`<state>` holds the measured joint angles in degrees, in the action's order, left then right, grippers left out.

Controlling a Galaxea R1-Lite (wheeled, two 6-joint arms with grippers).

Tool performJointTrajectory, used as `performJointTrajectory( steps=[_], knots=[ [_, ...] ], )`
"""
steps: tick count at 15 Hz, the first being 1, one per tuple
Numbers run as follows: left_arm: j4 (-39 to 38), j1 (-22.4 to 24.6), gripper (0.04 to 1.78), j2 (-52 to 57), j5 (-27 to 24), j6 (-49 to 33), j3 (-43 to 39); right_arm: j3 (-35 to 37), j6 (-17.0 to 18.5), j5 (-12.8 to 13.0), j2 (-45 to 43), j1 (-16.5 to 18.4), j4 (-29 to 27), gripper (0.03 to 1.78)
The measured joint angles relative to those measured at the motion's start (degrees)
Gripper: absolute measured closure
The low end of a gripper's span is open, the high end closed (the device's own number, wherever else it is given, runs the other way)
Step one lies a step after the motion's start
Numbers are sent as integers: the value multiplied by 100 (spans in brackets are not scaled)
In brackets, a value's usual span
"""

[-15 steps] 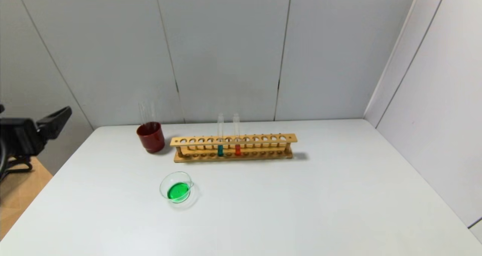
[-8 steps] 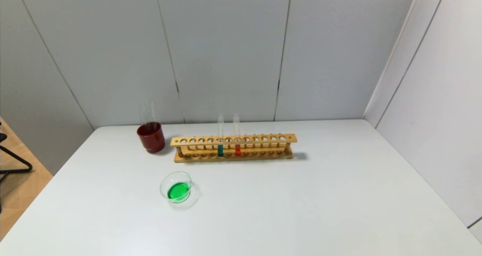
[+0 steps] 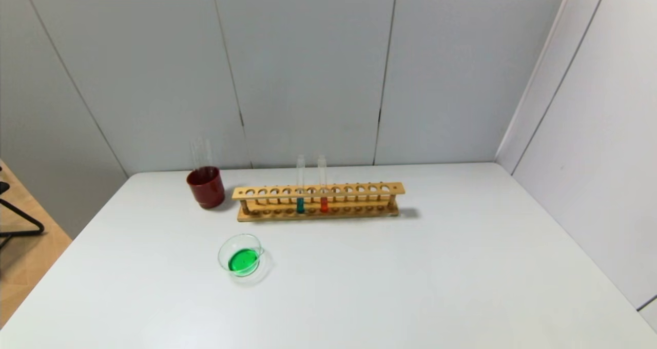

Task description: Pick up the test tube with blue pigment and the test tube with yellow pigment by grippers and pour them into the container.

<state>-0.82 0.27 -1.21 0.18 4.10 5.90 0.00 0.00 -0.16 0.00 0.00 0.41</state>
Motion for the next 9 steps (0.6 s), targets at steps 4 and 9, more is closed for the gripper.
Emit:
performJointTrajectory(
  steps=[4, 9],
  knots=[
    [166, 6, 8, 123, -40, 202, -550, 0, 0, 0, 0, 0, -1, 6],
    [238, 4, 8, 137, -235, 207, -566, 0, 0, 0, 0, 0, 0, 6]
  ],
)
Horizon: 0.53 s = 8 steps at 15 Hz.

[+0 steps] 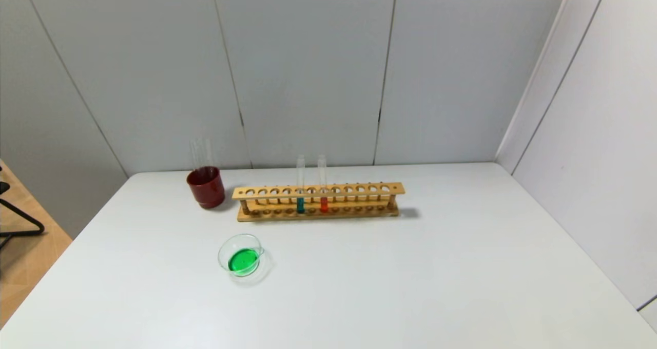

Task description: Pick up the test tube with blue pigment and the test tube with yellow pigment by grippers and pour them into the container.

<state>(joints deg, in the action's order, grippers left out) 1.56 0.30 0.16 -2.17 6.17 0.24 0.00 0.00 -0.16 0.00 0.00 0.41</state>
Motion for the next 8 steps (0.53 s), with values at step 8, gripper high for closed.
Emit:
performJointTrajectory(
  steps=[8],
  knots=[
    [-51, -12, 8, 0, 17, -52, -20, 0, -2, 0, 0, 0, 0, 6]
  ],
)
